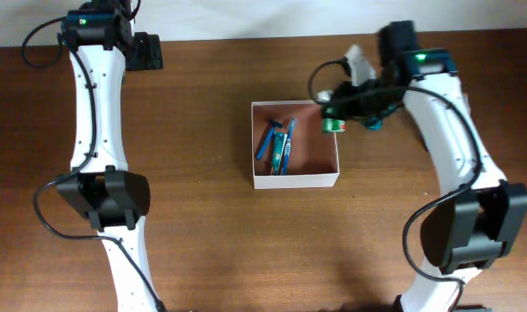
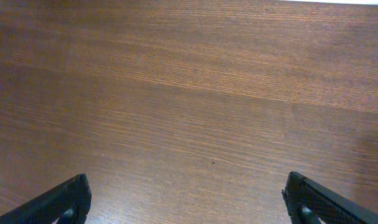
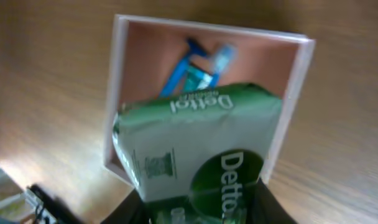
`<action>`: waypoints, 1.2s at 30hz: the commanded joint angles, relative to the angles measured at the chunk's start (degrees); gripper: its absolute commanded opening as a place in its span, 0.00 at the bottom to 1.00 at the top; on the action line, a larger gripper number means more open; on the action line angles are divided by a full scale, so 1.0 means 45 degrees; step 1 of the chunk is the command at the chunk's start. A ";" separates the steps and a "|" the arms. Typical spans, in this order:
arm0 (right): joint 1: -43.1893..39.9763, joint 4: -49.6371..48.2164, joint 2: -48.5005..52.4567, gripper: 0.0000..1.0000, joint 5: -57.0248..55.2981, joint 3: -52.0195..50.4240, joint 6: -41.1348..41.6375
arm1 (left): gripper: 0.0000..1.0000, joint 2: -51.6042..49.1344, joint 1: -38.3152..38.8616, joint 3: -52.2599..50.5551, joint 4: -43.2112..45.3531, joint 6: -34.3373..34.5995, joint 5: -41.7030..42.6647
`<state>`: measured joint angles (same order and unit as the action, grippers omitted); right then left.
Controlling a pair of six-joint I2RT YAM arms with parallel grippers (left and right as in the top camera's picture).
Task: Pack container
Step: 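Carry the soap bar into the pink box and release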
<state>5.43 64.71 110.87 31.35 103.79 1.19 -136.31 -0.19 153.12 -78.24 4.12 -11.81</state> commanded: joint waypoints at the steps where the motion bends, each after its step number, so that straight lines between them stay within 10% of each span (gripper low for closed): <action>1: 0.0840 -0.0738 0.0029 0.30 -0.0738 0.0272 0.1486 | 0.99 0.0053 -0.0053 0.0151 0.0015 -0.0063 0.0092; 13: 0.2924 -0.1409 0.0350 0.31 -0.5173 0.0272 0.2540 | 0.99 0.0053 -0.0053 0.0151 0.0015 -0.0063 0.0092; 36: 0.3235 -0.1593 0.2968 0.34 -0.5139 0.0233 0.2856 | 0.99 0.0053 -0.0053 0.0151 0.0015 -0.0063 0.0092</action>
<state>19.55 57.89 123.26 8.58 103.83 13.52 -136.31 -0.19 153.12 -78.22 4.12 -11.81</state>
